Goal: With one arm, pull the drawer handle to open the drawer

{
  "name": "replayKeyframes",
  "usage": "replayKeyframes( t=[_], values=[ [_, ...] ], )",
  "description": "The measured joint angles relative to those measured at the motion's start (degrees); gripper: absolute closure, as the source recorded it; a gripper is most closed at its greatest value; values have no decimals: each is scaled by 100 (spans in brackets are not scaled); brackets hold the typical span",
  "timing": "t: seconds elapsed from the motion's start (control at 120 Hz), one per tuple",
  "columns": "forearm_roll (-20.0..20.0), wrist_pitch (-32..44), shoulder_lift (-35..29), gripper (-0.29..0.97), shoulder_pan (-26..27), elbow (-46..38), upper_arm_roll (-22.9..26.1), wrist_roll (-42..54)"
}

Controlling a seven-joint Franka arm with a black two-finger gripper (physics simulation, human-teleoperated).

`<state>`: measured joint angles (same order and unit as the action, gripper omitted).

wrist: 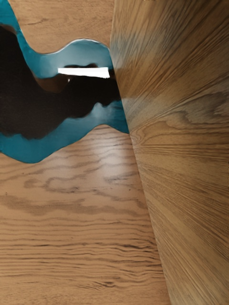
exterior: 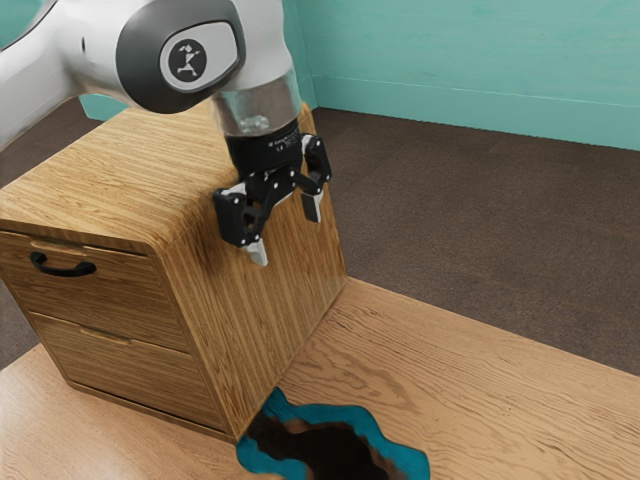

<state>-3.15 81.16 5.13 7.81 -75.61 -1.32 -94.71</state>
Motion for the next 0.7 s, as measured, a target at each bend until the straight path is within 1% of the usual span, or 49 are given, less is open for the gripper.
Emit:
replayKeyframes(
  t=[0.158, 0.35, 0.508, 0.55, 0.583, 0.658, 0.7],
  values=[
    [-7, 125, 0, 0, -8, -1, 0, -907],
    [15, 191, -6, 0, -9, 2, -4, -1752],
    [25, 225, -319, 0, -25, 18, -12, -2334],
    [-45, 231, -749, 0, -54, 6, 29, -2462],
    [-111, 235, -1482, 0, -51, -267, 57, -2558],
    [-266, 243, -3378, 0, 21, -1435, 71, -2728],
    [-355, 260, -4166, 0, 28, -2105, -39, -2763]
  ],
)
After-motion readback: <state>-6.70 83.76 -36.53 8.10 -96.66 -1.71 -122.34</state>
